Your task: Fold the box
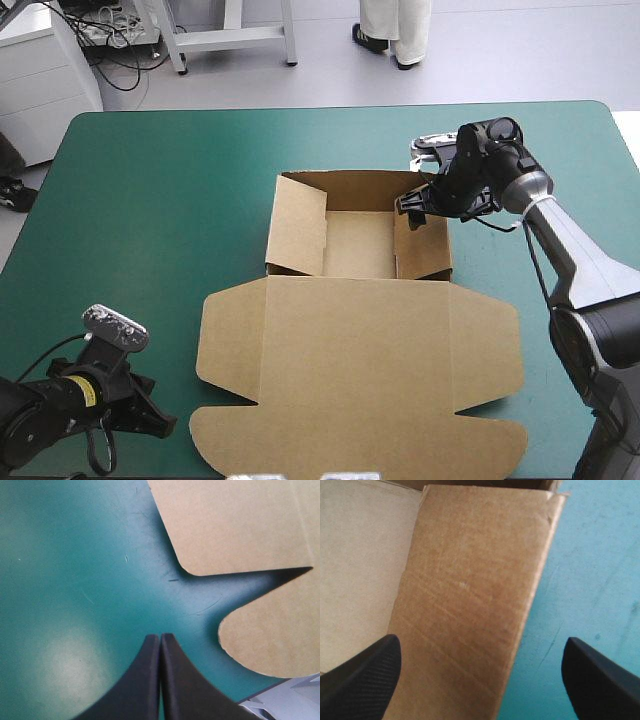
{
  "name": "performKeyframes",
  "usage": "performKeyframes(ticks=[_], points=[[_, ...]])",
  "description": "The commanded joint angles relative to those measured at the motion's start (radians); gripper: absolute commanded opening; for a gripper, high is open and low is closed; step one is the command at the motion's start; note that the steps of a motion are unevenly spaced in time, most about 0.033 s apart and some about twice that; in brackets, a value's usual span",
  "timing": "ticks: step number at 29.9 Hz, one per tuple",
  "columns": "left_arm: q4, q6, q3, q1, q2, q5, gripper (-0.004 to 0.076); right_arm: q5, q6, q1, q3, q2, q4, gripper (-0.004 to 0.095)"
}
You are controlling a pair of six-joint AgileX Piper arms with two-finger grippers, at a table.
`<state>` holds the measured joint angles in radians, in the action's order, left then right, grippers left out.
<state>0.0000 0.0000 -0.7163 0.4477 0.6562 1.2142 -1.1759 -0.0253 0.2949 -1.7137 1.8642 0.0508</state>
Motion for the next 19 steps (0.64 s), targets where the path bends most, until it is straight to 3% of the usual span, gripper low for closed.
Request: performKeyframes(ticks=[1, 7, 10, 13, 19], points=[[0.000, -0.008, 0.001, 0.003, -0.027, -0.049, -0.0032, 0.040, 0.013, -0.003, -0.023, -0.017, 0.000, 0.0806], [0.000, -0.019, 0.002, 0.003, -0.034, -0.053, -0.0032, 0.047, 0.025, -0.003, -0.023, 0.023, 0.001, 0.0805], [0.009, -0.019, 0.002, 0.003, -0.034, -0.059, -0.0032, 0.047, 0.025, -0.003, -0.023, 0.038, 0.001, 0.0742], [0.014, -0.019, 0.002, 0.003, -0.034, -0.059, -0.0032, 0.048, 0.025, -0.003, -0.023, 0.042, 0.001, 0.0603], [0.014, -0.025, 0.002, 0.003, -0.034, -0.057, -0.0032, 0.050, 0.025, -0.003, -0.023, 0.044, 0.001, 0.0219]])
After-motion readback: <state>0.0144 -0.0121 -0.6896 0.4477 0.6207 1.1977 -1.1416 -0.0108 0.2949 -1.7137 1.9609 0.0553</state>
